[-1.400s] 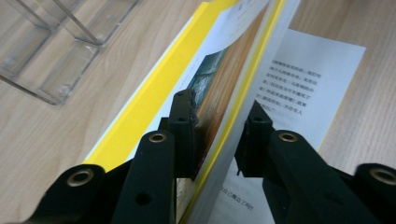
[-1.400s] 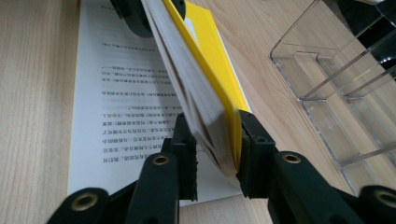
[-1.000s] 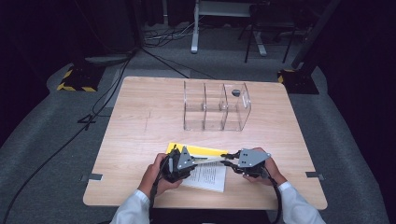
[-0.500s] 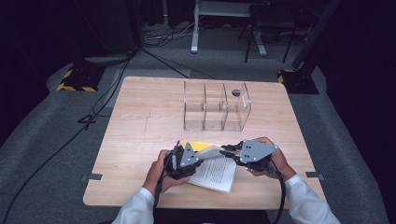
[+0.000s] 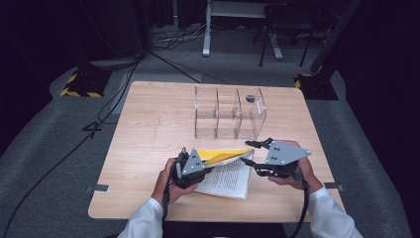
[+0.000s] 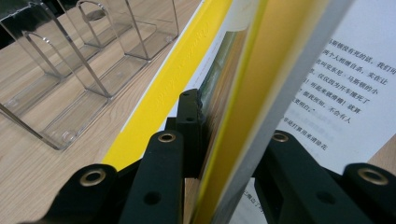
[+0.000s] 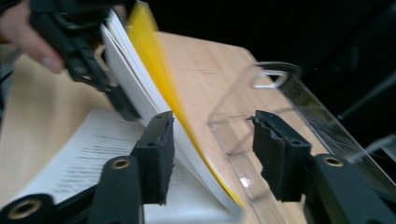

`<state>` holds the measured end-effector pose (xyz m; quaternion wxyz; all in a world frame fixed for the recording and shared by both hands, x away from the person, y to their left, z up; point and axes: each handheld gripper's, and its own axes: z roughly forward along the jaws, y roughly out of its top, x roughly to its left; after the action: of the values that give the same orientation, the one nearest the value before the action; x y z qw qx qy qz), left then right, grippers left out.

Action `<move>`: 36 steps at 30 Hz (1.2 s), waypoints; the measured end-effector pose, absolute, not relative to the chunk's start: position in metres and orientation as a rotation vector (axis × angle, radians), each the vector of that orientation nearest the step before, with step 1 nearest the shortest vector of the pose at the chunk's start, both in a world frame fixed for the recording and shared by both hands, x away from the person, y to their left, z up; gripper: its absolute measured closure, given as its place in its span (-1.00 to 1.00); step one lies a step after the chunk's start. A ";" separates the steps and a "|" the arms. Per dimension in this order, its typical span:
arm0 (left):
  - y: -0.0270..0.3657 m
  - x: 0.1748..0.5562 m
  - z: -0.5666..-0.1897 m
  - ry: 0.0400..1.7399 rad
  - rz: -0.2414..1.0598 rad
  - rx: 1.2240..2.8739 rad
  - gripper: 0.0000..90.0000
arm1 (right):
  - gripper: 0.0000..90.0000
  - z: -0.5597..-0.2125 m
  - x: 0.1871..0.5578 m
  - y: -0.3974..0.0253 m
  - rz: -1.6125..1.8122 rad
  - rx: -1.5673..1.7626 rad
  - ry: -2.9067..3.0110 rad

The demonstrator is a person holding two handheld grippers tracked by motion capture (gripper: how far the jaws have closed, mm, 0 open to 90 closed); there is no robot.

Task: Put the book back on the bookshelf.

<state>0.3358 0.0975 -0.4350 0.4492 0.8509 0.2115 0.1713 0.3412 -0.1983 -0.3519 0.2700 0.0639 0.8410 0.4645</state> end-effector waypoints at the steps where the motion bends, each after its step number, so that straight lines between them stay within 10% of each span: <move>1: 0.099 0.336 -0.435 0.527 0.414 2.095 0.71 | 0.04 -0.354 0.343 -0.206 1.261 0.210 2.243; 15: 0.100 0.338 -0.438 0.519 0.388 2.088 0.71 | -0.32 -0.447 0.387 -0.232 1.287 0.636 2.404; 36: 0.058 0.339 -0.425 0.411 0.299 1.995 0.79 | -0.20 -0.389 0.367 -0.245 1.480 0.577 2.129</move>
<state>0.3392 0.0580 -0.4245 0.5152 0.8305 0.1712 0.1246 0.3668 -0.2450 -0.3889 0.2404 0.2109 0.7779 0.5409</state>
